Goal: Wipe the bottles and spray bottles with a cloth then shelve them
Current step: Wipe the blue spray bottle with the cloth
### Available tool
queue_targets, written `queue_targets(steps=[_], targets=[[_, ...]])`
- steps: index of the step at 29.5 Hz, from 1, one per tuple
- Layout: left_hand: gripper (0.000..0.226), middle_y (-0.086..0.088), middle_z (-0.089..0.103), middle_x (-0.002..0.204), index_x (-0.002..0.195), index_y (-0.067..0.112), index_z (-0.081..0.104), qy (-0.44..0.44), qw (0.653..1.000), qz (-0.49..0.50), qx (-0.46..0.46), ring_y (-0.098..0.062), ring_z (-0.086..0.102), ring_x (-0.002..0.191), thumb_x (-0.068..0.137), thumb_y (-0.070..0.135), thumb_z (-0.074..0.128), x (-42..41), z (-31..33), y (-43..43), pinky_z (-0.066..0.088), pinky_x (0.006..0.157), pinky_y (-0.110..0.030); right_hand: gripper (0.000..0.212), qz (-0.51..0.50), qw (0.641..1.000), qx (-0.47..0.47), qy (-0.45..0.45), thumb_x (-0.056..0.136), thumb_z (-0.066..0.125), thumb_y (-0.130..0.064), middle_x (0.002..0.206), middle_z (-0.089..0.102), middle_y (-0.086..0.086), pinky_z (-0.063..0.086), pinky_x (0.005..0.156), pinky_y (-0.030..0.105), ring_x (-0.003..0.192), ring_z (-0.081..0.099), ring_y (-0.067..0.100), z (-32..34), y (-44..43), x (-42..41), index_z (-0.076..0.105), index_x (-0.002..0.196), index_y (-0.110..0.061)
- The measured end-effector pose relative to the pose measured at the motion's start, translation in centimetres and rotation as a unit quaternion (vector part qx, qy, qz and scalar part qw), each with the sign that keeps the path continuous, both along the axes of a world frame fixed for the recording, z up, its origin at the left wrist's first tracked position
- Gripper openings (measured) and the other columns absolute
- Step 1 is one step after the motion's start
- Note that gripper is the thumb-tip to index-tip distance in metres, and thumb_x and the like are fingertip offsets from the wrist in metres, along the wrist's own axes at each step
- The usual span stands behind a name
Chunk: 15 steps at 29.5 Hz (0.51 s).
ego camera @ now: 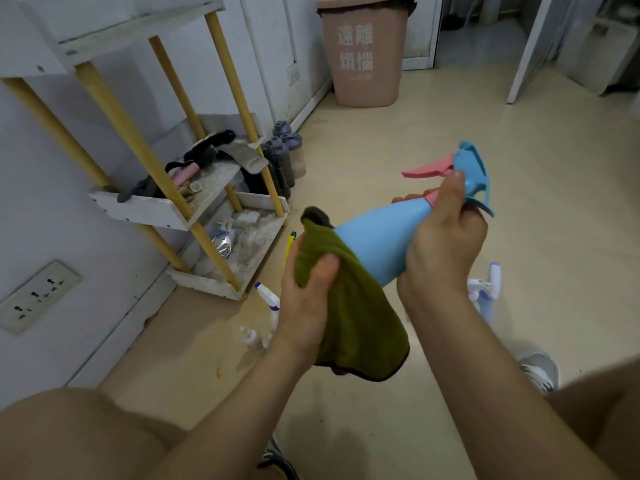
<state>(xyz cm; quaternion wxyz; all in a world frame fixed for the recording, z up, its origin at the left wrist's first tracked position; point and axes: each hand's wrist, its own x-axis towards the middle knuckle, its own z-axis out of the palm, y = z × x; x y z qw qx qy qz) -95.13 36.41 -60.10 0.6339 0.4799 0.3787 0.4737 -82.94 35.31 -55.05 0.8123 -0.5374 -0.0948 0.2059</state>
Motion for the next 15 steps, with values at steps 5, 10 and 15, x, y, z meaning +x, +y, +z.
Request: queue_targets(steps=[5,10,15], targets=[[0.045,-0.011,0.076,0.097,0.108,0.015,0.07,-0.101,0.97,-0.017,-0.223,-0.025,0.074,0.084,0.091,0.052,0.052,0.4,2.7,0.9,0.06,0.075,-0.04,0.037,-0.049,0.998,0.033,0.038,0.101,0.047,-0.036,0.061,0.064,-0.008,0.048,0.065,0.018,0.064,0.062,0.005,-0.4,-0.1,-2.2,0.056,0.068,-0.021],[0.023,-0.001,0.076,0.096,0.097,0.029,0.071,-0.012,0.993,0.018,-0.115,-0.025,0.072,0.093,0.084,0.047,0.069,0.3,3.0,1.2,0.056,0.088,-0.048,0.035,-0.046,0.998,0.023,0.042,0.096,0.047,-0.046,0.075,0.07,-0.001,0.055,0.076,0.035,0.079,0.069,0.02,-0.1,0.6,-1.2,0.057,0.071,-0.022],[0.059,0.022,0.062,0.104,0.108,0.058,0.053,0.174,0.954,-0.022,0.243,0.0,0.062,0.099,0.058,0.046,0.081,-1.4,3.0,1.2,0.053,0.084,-0.023,0.031,0.018,0.989,-0.034,0.141,0.1,0.047,-0.041,0.082,0.064,0.001,0.053,0.076,0.036,0.08,0.064,0.021,-0.1,1.0,0.8,0.053,0.08,-0.018]])
